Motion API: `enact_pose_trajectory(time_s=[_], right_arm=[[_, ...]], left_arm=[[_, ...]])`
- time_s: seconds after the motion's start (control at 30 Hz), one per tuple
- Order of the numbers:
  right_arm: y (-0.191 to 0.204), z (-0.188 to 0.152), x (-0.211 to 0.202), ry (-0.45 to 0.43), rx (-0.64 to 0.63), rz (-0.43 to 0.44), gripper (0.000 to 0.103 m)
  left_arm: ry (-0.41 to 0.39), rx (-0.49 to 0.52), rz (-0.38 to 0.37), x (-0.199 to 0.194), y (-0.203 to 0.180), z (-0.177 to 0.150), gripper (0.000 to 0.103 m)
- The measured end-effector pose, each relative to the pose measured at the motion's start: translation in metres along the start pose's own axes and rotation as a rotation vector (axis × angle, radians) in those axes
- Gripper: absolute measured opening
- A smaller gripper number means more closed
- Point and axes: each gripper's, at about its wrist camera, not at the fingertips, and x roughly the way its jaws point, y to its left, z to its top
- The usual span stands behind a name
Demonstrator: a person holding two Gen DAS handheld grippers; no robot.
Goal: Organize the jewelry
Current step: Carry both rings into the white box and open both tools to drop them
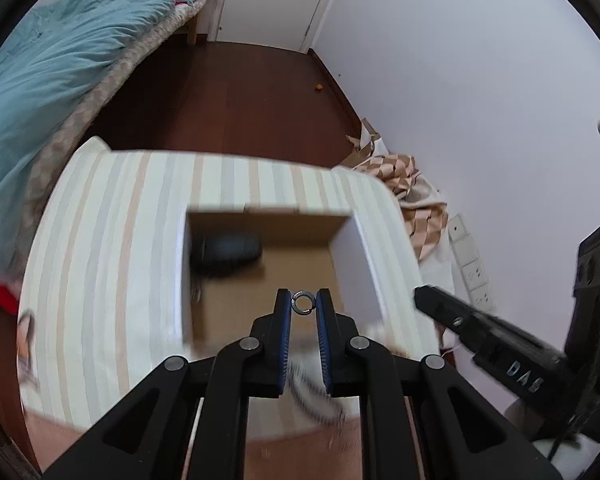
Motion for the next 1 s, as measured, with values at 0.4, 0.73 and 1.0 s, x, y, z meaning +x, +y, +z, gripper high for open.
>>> enact_pose_trajectory(time_s=[0.4, 0.73, 1.0], right_arm=[[-0.002, 0.031, 0.066, 0.162, 0.018, 0.041, 0.017], [-0.003, 0.021, 0.028, 0.066, 0.022, -0.029, 0.06], [0.007, -0.001, 0.003, 0.039, -0.095, -0.268, 0.099]], left_arm=[[0.121, -0.019, 0.021, 0.05, 0.015, 0.064, 0.021], [0.031, -0.027, 0.143, 0.013, 0.034, 0.049, 0.069], [-0.005, 0.027, 0.355, -0.008, 0.04, -0.006, 0.098]])
